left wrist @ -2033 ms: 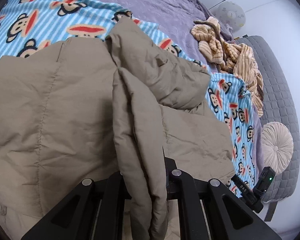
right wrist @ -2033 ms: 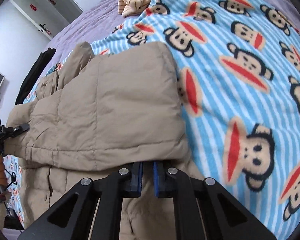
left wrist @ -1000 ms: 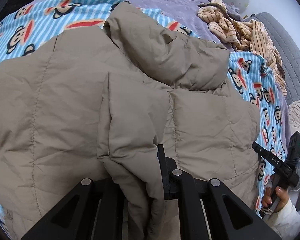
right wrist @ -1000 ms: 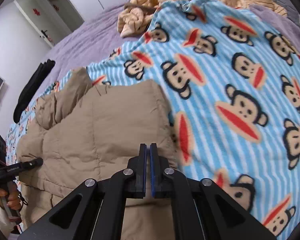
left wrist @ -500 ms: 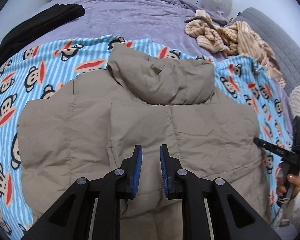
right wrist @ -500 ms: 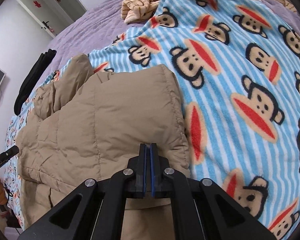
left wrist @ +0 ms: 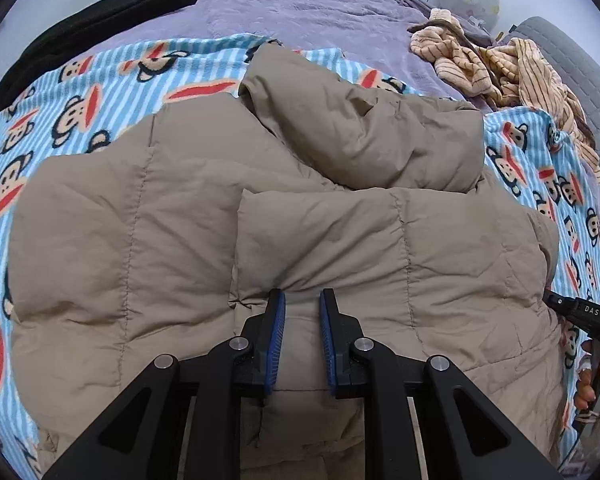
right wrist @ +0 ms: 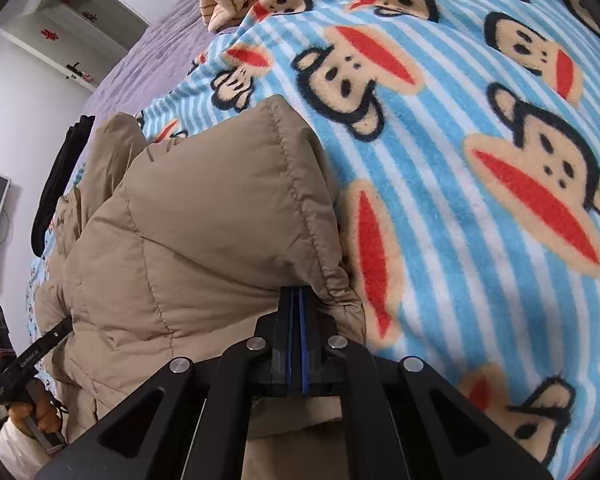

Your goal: Fold large clothes

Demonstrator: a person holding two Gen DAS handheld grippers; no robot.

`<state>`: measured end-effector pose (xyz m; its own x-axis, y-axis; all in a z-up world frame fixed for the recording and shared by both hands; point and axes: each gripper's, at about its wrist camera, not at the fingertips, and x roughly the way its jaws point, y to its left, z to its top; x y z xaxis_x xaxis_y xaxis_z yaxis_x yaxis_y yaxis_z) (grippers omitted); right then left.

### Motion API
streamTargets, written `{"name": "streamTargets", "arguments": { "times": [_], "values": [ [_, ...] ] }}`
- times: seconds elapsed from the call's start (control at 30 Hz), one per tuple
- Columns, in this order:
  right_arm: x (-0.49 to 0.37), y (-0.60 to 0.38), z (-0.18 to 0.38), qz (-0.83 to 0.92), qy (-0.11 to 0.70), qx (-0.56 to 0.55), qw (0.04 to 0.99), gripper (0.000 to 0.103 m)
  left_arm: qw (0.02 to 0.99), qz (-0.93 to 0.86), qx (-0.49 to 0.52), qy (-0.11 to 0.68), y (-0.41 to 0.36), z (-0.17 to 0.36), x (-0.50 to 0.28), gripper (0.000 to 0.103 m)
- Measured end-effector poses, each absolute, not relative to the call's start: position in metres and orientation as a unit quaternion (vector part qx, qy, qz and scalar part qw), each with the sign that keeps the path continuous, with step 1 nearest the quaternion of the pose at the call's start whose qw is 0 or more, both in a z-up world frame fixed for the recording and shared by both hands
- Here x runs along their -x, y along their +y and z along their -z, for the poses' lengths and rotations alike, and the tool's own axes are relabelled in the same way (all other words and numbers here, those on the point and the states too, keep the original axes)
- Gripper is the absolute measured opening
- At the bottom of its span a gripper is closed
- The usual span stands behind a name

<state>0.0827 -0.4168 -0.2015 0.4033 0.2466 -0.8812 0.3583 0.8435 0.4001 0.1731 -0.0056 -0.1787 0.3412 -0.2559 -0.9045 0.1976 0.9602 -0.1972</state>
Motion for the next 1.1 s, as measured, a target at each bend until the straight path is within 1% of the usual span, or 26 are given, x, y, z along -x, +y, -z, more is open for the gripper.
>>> {"name": "streamTargets", "arguments": {
  "times": [0.17, 0.3, 0.33, 0.37, 0.4, 0.43, 0.47, 0.53, 0.67, 0.7, 0.73, 0.77, 0.8, 0.83, 0.97, 1.03, 1.1],
  "values": [
    [-0.072, -0.414, 0.179, 0.044, 0.553, -0.263, 0.79, 0.004, 0.829, 0.114, 0.001, 0.548, 0.003, 0.157, -0.152, 0.02],
    [-0.053, -0.407, 0.163, 0.039, 0.548, -0.265, 0.793, 0.014, 0.827, 0.1, -0.005, 0.553, 0.012, 0.149, -0.132, 0.02],
    [-0.047, -0.406, 0.159, 0.037, 0.546, -0.267, 0.793, 0.018, 0.824, 0.1, -0.004, 0.558, 0.014, 0.149, -0.127, 0.02],
    [-0.042, -0.405, 0.156, 0.036, 0.544, -0.271, 0.793, 0.026, 0.821, 0.098, -0.002, 0.563, 0.015, 0.15, -0.123, 0.02],
    [-0.038, -0.403, 0.154, 0.034, 0.544, -0.276, 0.792, 0.032, 0.819, 0.096, -0.002, 0.566, 0.016, 0.15, -0.117, 0.02],
    [-0.032, -0.401, 0.152, 0.031, 0.543, -0.282, 0.79, 0.044, 0.818, 0.093, -0.002, 0.568, 0.017, 0.15, -0.113, 0.02],
    [-0.027, -0.399, 0.15, 0.031, 0.544, -0.285, 0.789, 0.052, 0.816, 0.091, -0.002, 0.57, 0.018, 0.15, -0.107, 0.02],
    [-0.019, -0.394, 0.148, 0.029, 0.549, -0.287, 0.785, 0.056, 0.811, 0.089, -0.002, 0.579, 0.018, 0.15, -0.097, 0.02],
    [0.004, -0.385, 0.148, 0.023, 0.565, -0.29, 0.772, 0.056, 0.806, 0.075, 0.015, 0.588, 0.021, 0.145, -0.072, 0.021],
    [0.009, -0.383, 0.149, 0.022, 0.569, -0.292, 0.768, 0.056, 0.804, 0.072, 0.016, 0.59, 0.021, 0.144, -0.066, 0.027],
    [0.015, -0.381, 0.15, 0.02, 0.574, -0.294, 0.764, 0.056, 0.803, 0.067, 0.018, 0.592, 0.022, 0.143, -0.06, 0.065],
    [0.019, -0.381, 0.15, 0.019, 0.578, -0.296, 0.76, 0.058, 0.805, 0.056, 0.02, 0.59, 0.023, 0.14, -0.052, 0.099],
    [0.024, -0.379, 0.151, 0.017, 0.582, -0.299, 0.756, 0.058, 0.813, 0.044, 0.022, 0.58, 0.024, 0.134, -0.044, 0.102],
    [0.026, -0.378, 0.151, 0.016, 0.585, -0.3, 0.753, 0.06, 0.818, 0.041, 0.02, 0.574, 0.025, 0.13, -0.038, 0.102],
    [0.037, -0.371, 0.15, 0.005, 0.593, -0.301, 0.747, 0.063, 0.808, 0.033, 0.015, 0.588, 0.026, 0.125, -0.017, 0.102],
    [0.041, -0.367, 0.15, -0.001, 0.597, -0.301, 0.743, 0.067, 0.805, 0.025, 0.01, 0.593, 0.028, 0.123, -0.007, 0.102],
    [0.046, -0.364, 0.149, -0.008, 0.603, -0.303, 0.738, 0.069, 0.8, 0.019, 0.009, 0.6, 0.03, 0.121, 0.004, 0.102]
  ]
}}
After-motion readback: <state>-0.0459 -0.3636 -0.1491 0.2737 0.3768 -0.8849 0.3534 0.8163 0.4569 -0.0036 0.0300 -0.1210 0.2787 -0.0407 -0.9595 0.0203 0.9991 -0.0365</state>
